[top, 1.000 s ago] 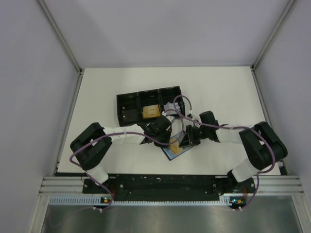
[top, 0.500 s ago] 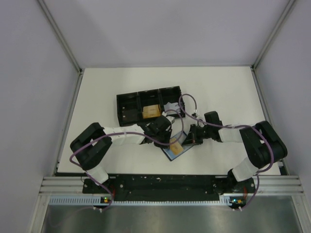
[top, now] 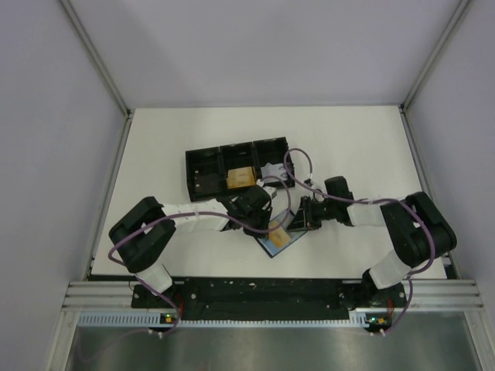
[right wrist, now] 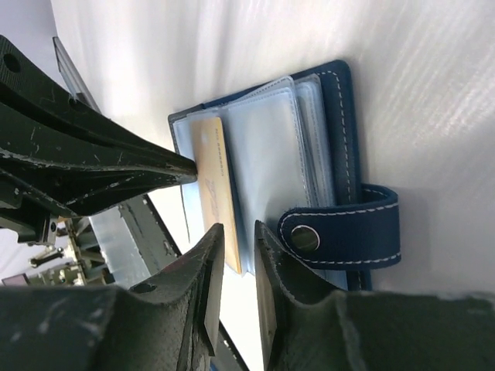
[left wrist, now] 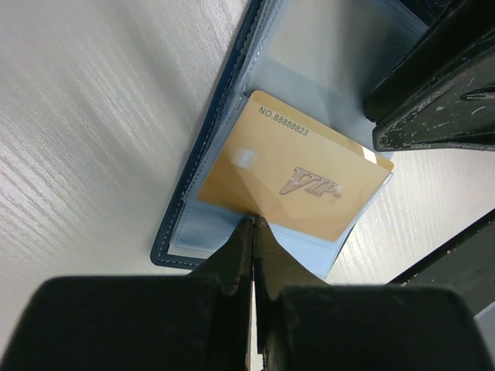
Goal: Take the credit cards out of the card holder
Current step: Remove the credit card from the card holder.
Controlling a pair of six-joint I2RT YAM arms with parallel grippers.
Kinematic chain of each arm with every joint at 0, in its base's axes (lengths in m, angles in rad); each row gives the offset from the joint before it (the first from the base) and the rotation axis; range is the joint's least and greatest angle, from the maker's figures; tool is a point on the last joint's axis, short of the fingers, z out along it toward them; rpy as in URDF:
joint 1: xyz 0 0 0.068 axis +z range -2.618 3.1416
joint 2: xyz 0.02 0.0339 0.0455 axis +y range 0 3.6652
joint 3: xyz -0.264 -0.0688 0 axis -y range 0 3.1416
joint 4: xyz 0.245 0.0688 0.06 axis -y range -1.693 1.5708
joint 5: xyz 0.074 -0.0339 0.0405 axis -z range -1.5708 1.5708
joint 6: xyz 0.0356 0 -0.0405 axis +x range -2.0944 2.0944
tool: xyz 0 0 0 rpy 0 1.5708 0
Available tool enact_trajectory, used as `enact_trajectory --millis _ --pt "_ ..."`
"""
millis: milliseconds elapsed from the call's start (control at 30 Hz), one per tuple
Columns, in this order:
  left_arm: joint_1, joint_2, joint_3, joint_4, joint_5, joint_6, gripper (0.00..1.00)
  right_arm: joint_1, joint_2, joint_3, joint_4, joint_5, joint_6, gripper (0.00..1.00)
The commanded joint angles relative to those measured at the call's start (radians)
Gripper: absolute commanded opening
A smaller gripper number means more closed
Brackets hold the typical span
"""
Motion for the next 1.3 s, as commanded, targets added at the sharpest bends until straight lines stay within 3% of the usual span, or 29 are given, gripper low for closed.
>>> enact_trajectory --millis 0,633,767,833,1267 --pt "-0.006 0.048 -0.022 -0.111 -0.002 0.015 0.0 0.038 0.044 0.033 0.082 0.032 0.032 0.23" --pt "-0.006 0.051 -0.028 -0.103 -0.003 0.009 0.0 0.109 0.152 0.067 0.206 0.068 0.121 0.2" --pt "-0.006 0.048 -0.033 -0.102 -0.003 0.007 0.0 0.109 0.152 0.068 0.205 0.075 0.115 0.06" --pt "-0.006 0.045 -0.037 -0.103 -0.003 0.009 0.0 0.106 0.15 0.067 0.201 0.081 0.11 0.0" --pt "-0.006 0.042 -0.06 -0.109 0.004 0.02 0.0 -0.015 0.13 0.057 0.195 0.02 0.073 0.0"
